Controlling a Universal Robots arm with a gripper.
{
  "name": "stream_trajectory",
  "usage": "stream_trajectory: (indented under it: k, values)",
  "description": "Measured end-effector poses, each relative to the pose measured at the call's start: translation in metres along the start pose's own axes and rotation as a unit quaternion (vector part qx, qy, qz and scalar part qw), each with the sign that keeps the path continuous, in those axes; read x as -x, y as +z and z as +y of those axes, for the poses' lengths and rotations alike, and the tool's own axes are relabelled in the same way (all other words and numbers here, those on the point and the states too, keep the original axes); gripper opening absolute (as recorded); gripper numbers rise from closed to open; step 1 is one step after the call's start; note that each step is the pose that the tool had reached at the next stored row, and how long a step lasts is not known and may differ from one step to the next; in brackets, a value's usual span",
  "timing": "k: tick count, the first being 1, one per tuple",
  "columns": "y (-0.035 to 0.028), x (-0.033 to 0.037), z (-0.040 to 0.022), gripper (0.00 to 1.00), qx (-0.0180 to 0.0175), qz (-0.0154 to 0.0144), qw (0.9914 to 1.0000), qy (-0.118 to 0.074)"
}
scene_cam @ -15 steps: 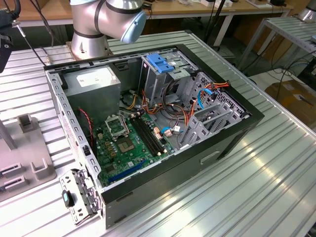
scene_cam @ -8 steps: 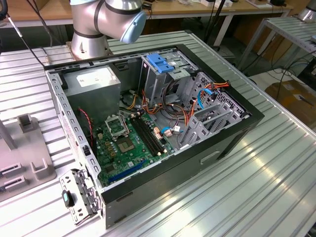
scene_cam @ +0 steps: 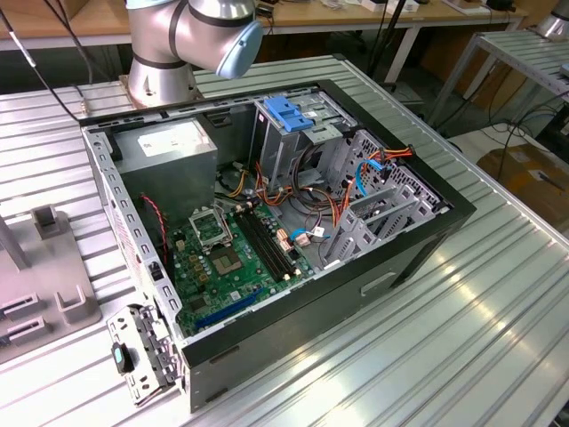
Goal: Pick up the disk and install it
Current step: 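Reach for the disk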
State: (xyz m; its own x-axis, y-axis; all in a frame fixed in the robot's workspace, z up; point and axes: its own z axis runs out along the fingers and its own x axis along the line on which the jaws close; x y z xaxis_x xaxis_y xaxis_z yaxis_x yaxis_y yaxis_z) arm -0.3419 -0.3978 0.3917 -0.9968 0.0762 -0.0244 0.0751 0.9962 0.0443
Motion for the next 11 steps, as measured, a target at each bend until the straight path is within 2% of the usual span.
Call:
stream_trajectory:
  k: [5,11]
  values:
    - [0.0,-0.0041,-0.0003,0.24,0.0,0.0,1.0,0.0]
    - [0.0,-0.0045,0.0002,0.24,0.0001,-0.0001,1.0,0.0]
